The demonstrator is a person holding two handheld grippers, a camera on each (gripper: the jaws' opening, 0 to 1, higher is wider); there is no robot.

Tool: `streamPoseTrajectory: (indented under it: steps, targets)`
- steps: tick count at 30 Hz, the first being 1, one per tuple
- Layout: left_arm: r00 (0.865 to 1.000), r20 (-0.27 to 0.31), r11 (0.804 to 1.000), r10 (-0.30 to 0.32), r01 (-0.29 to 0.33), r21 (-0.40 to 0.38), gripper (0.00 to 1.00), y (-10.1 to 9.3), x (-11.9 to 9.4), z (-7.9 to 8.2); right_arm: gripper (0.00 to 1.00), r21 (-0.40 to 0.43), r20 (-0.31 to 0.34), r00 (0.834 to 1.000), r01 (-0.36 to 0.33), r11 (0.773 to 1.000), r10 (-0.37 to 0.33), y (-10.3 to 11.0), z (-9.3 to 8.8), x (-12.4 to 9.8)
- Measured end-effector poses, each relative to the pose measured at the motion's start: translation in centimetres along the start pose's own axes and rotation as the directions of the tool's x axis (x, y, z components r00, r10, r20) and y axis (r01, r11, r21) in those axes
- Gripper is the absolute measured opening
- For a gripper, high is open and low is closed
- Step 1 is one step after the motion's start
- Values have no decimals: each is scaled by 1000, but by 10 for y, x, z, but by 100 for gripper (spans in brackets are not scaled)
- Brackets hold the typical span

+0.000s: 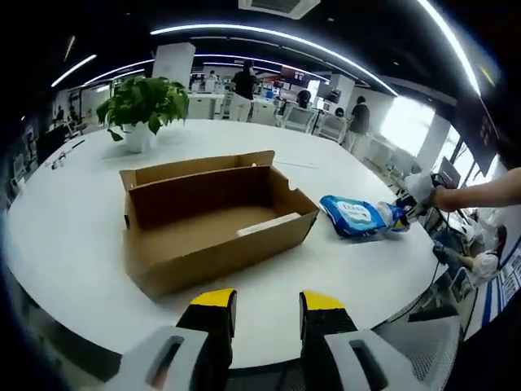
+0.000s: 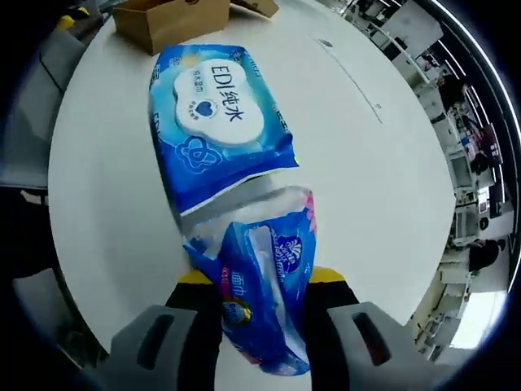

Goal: Operate the shoe box by opening the lid, removing the specified soft item, and placing it in the target area until the item is outside and the box remains undamaged.

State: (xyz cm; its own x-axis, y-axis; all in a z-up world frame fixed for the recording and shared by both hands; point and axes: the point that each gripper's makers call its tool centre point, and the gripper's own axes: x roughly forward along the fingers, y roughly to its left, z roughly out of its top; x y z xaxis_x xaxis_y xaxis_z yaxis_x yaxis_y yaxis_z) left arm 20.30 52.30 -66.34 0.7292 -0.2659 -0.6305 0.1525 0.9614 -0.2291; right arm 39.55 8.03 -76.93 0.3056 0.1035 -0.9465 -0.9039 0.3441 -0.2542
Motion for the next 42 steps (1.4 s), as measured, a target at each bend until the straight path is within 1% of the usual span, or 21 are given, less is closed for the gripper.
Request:
streamPoseTrajectory:
  steps: [4, 7, 11, 13, 15, 19, 26, 36, 39, 41, 42]
  targets:
    - [1000, -3, 1000, 8, -8, -5, 31, 0, -2, -3, 36, -34, 1, 1000, 0, 999, 0, 0, 2, 4]
    - [1000, -3, 1000, 7, -7, -3, 31, -1, -2, -4, 37, -39, 1, 1000, 7, 999, -7, -2, 3, 5]
    - [1000, -4, 1000, 4, -4, 3, 31, -2, -2, -3, 38, -25, 16, 1000, 2, 1000, -2, -2, 10, 4]
    - [1000, -4, 1000, 1, -1, 4, 31, -3, -1, -2, 41, -49, 11, 1000, 4, 999, -4, -1, 11, 5]
    - [1000, -2, 1000, 0, 0, 5, 31, -3, 0, -1, 42, -66, 8, 1000, 12, 998, -11, -1, 12, 3]
    - [1000, 4, 1000, -5, 5, 10, 31, -2, 0, 2, 42, -64, 9, 1000, 14, 998, -13, -3, 12, 1]
    - [1000, 6, 1000, -22, 22, 8, 31, -1, 3, 3, 40, -53, 10, 999, 39, 998, -39, -5, 9, -13]
    - [998, 17, 998, -59, 59, 9, 31, 1, 8, 7, 39, -24, 3, 998, 70, 997, -70, -6, 6, -33]
    - [997, 23, 997, -70, 70, 12, 31, 3, 8, 9, 39, 16, 9, 996, 85, 996, -85, -6, 7, -40]
    - [997, 24, 997, -74, 74, 11, 31, 5, 7, 9, 39, 60, 23, 995, 91, 994, -92, -6, 9, -43]
    - [997, 25, 997, -77, 77, 10, 31, 6, 6, 9, 39, 97, 34, 995, 95, 991, -99, -7, 10, -46]
